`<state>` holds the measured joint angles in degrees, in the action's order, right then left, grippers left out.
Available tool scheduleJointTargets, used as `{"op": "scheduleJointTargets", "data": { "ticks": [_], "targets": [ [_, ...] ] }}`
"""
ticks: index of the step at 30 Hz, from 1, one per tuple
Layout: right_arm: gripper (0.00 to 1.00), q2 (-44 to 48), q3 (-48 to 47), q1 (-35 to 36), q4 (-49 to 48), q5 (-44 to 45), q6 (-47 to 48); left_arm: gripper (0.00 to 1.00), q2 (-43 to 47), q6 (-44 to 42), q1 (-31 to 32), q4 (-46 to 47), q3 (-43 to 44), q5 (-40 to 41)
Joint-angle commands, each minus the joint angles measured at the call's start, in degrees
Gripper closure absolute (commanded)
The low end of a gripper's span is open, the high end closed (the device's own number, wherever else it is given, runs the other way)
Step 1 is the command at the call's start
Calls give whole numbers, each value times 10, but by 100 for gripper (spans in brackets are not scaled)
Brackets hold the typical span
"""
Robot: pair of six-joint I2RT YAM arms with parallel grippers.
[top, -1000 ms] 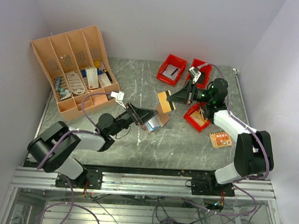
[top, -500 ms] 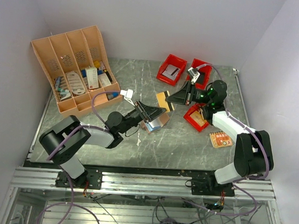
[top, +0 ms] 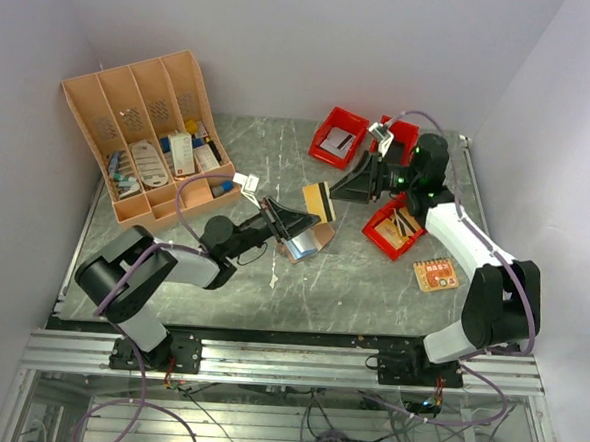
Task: Put the credit cards into the card holder
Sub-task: Pick up the credit card from the storage box.
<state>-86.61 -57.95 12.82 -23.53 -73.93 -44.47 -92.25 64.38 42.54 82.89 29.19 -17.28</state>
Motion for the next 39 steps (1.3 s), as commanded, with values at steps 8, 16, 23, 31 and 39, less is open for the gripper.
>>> {"op": "scheduleJointTargets", "data": {
  "ticks": [8, 16, 23, 31, 39],
  "targets": [
    [37, 2, -113, -14, 393, -59, 404, 93, 95, -131, -61, -142, 19, -254],
    [44, 7, -106, 14, 392, -76, 406, 93, 131, -206, -62, -281, 49, -252],
    [58, 17, -97, 19, 358, -80, 379, 93, 120, -203, -62, -278, 53, -257],
    [100, 11, -93, 20, 341, -90, 359, 93, 135, -227, -62, -319, 61, -253],
    [100, 16, -55, 11, 248, -92, 297, 62, 181, -226, -74, -357, 29, -180]
  ]
}}
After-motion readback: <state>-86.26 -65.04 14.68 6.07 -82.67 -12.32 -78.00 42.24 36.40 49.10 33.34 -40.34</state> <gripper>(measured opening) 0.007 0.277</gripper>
